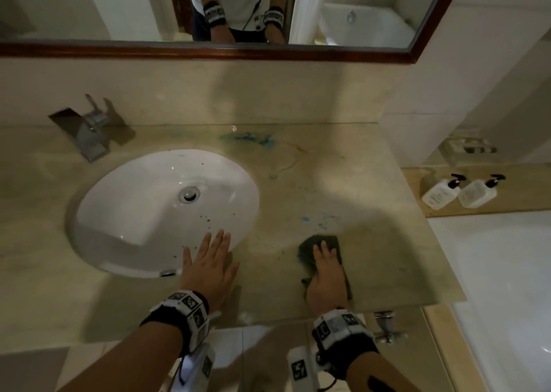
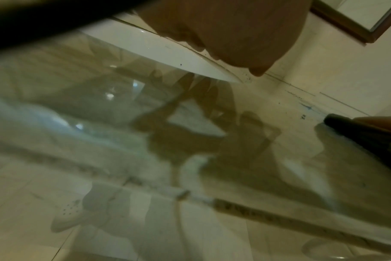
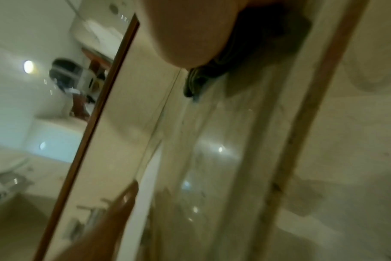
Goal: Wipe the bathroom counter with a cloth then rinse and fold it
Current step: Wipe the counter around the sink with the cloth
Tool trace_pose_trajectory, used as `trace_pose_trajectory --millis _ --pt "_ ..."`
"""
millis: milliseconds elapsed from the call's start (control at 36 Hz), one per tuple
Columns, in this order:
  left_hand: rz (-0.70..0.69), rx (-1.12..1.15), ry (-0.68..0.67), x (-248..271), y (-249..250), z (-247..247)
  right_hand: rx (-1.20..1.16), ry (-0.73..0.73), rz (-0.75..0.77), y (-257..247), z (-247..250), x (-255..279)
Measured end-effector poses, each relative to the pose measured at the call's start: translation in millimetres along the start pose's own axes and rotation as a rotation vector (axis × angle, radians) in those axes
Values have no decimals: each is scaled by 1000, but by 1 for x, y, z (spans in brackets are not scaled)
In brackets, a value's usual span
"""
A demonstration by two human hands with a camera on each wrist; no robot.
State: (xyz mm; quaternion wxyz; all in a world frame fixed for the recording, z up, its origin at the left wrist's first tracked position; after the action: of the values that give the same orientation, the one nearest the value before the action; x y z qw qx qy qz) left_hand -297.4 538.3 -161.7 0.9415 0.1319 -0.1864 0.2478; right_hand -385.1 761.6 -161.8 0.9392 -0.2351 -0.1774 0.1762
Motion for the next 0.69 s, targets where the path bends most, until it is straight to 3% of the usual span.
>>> trace_pose_trajectory --millis 139,250,333,500,694 --pt "9 1 28 1 -15 13 -469 171 -110 14 47 15" --pt "-1 -5 40 0 -31 18 -495 352 -181 42 92 15" --pt "-2 -22 40 2 -41 21 -403 440 -252 70 98 6" --pt "-10 -61 12 1 -64 19 143 238 -338 78 48 -10" --pt "-68 -74 -34 -3 -68 16 180 137 -297 0 -4 9"
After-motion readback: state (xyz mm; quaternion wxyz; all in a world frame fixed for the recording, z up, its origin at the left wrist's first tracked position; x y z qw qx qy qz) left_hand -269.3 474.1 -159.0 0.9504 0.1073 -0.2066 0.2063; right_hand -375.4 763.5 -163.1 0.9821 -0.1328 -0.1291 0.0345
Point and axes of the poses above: each hand's wrist, its own x-axis away from the middle knuckle, its own z-axis out of the back of the hand, y = z × x, the point moved 6 cm from there along -x, towards the middle knuckle, and after that the axes turned 7 degrees about z, right-handed, at the moved point
